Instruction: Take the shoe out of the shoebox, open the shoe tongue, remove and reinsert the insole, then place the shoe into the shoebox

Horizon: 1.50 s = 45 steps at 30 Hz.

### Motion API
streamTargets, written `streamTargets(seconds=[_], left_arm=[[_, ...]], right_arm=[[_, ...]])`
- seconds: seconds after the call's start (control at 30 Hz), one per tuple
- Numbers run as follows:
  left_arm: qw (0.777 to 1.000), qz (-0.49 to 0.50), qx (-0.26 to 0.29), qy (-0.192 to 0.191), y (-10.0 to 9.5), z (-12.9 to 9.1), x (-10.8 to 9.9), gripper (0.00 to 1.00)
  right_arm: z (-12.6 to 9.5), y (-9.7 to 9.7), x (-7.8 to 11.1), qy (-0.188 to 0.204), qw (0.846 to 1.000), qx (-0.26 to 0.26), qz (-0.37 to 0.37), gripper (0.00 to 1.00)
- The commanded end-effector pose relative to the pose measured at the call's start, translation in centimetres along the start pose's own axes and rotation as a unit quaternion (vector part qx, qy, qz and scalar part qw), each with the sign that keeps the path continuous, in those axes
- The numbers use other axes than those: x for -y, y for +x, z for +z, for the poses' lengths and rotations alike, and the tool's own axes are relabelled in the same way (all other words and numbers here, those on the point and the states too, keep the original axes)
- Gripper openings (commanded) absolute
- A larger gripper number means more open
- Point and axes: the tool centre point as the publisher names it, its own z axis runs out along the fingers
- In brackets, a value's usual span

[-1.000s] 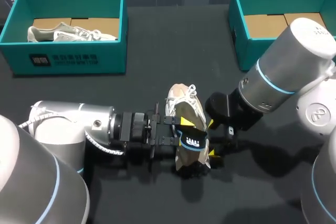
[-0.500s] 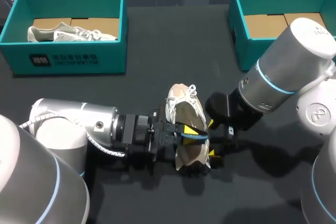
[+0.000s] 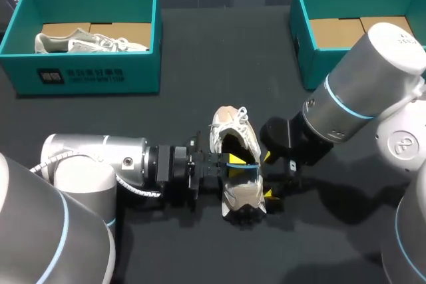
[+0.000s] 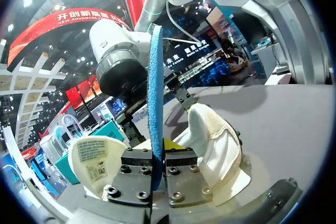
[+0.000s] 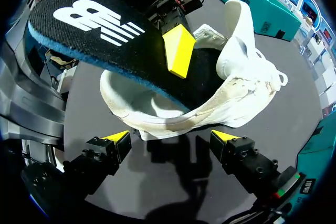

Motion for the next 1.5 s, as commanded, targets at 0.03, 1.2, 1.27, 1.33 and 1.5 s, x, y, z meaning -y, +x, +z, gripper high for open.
streamTargets(seconds=[0.03,1.2,1.27,1.33,1.5], left_arm=[[1.0,0.004,0.006,-0.009,-0.1,0.8,-0.8,0.0],[0.999,0.05,-0.002,-0.013,0.2,0.7,1.8,0.0],[0.998,0.054,0.001,-0.017,0.0,0.8,1.1,0.0],[0.998,0.058,0.002,-0.023,-0.2,0.9,0.4,0.0],[0.997,0.068,0.004,-0.038,-0.3,1.1,-0.4,0.0]], right_arm=[[0.1,0.0,0.0,0.0,1.0,0.0,0.0,1.0],[0.1,0.0,0.0,0.0,1.0,0.0,0.0,1.0],[0.1,0.0,0.0,0.0,1.0,0.0,0.0,1.0],[0.1,0.0,0.0,0.0,1.0,0.0,0.0,1.0],[0.1,0.0,0.0,0.0,1.0,0.0,0.0,1.0]])
